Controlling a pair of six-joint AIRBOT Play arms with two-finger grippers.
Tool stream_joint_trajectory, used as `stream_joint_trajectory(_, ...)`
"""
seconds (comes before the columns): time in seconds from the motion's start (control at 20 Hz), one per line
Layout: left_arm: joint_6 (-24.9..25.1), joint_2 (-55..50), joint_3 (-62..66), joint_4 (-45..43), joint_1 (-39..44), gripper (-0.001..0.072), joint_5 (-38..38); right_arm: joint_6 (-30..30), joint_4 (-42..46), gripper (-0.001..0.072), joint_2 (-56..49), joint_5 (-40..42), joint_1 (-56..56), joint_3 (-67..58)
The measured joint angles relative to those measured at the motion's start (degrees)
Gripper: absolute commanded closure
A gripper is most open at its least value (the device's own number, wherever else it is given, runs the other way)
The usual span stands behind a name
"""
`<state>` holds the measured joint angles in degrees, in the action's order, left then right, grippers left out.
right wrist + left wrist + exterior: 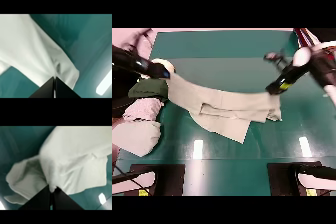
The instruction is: Fold the shirts.
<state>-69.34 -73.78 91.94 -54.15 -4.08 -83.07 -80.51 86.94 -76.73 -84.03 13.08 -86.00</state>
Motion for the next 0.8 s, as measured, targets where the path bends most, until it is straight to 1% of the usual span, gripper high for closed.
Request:
stream_joint_trajectory(0.15,-0.6,7.7,11.1,-0.4,-0.8,0.0681,0.6,-2.5,0.1,0.0695,10.9,1.9,-1.9,-9.0)
stream_joint_trajectory(0.25,-0.8,13.2,19.5,-1.1,-1.1,0.0681,2.8,-4.2,0.2,0.0695,17.7,2.4,-4.1,-15.2)
stream_joint_trajectory(0.35,-0.9,18.6,25.6,-2.3,-1.2,0.0682,6.9,-5.4,0.1,0.0696,23.3,2.9,-7.2,-20.7)
stream_joint_trajectory(0.45,-1.0,23.3,29.1,-3.8,-1.3,0.0682,12.1,-6.2,0.2,0.0696,26.9,2.9,-11.6,-25.8)
stream_joint_trajectory(0.6,-1.5,26.3,31.4,-5.2,-1.3,0.0682,17.2,-6.7,-1.3,0.0696,28.0,1.6,-20.7,-32.5)
stream_joint_trajectory(0.7,-2.6,25.5,31.8,-5.6,-1.3,0.0682,18.4,-6.3,-5.3,0.0696,25.7,-0.7,-26.3,-35.4)
stream_joint_trajectory(0.8,-3.3,22.4,30.8,-5.2,-1.3,0.0681,18.3,-5.9,-10.8,0.0697,22.4,-2.5,-30.1,-35.0)
